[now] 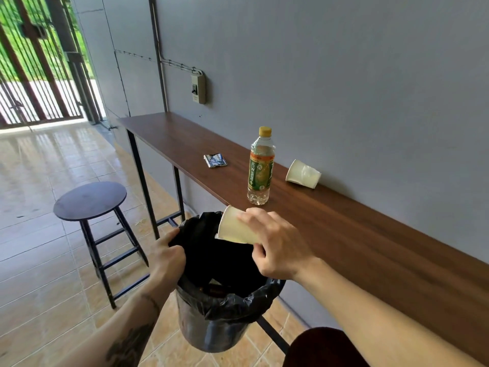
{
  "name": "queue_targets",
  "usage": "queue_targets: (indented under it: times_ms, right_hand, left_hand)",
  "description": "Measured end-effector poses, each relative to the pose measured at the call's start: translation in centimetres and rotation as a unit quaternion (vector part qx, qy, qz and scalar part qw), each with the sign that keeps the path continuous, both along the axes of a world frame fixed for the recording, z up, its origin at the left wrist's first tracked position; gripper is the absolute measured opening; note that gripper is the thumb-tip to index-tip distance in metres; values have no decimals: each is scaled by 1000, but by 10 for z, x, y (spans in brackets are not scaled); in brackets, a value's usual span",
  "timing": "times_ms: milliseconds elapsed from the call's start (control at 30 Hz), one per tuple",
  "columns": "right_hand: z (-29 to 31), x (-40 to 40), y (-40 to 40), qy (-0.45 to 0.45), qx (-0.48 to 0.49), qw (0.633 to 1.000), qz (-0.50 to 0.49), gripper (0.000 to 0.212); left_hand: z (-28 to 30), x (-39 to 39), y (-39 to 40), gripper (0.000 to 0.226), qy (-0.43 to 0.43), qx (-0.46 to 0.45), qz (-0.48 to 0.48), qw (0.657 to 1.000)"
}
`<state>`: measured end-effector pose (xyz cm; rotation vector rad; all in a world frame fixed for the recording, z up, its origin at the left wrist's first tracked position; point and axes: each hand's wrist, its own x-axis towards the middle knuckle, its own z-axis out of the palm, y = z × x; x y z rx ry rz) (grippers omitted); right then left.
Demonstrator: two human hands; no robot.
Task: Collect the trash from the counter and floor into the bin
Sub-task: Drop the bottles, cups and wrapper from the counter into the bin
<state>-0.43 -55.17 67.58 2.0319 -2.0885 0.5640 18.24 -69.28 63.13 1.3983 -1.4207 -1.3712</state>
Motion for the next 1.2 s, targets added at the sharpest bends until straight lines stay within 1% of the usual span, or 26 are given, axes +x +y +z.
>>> queue_targets:
  times_ms: [133, 233, 300, 433, 533, 633, 700, 833, 967, 1067, 1200]
  right_hand:
    - [-24, 28, -29, 15, 61, 998, -5, 73]
    - [-35, 41, -41, 3, 109, 994, -9, 75]
    - [-35, 45, -45, -10, 115, 993, -11, 75]
    - [-18, 36, -43, -27, 63, 997, -22, 70]
    - [3, 18, -36, -71, -3, 997, -42, 62]
    - [22, -9, -29, -118, -88, 985, -87, 55]
    - [34, -27, -27, -147, -117, 974, -128, 56]
    - [50, -54, -35, -179, -113, 958, -195, 71]
    - [60, -64, -57, -260, -111, 936, -209, 86]
    - [64, -65, -78, -307, -109, 922, -211, 89]
    - [63, -64, -103, -333, -115, 909, -224, 89]
  left_hand:
    - [-1, 10, -9, 71, 5, 4, -5, 1000]
    - [-2, 17, -18, 73, -8, 7, -9, 1000]
    - [-4, 21, -24, 73, -13, 2, -7, 1000]
    - [-2, 26, -27, 73, -14, -7, 1, 1000]
    - [0, 27, -26, 73, -19, -8, -6, 1000]
    - [0, 24, -26, 74, -17, -14, -4, 1000]
    - [6, 20, -23, 73, -14, -18, 4, 1000]
    - [18, 13, -12, 68, 7, -22, 13, 1000]
    - [14, 11, -1, 71, 3, -24, 8, 1000]
    - [10, 15, 7, 77, -9, -21, 8, 1000]
    - [3, 20, 3, 75, 4, 0, 1, 1000]
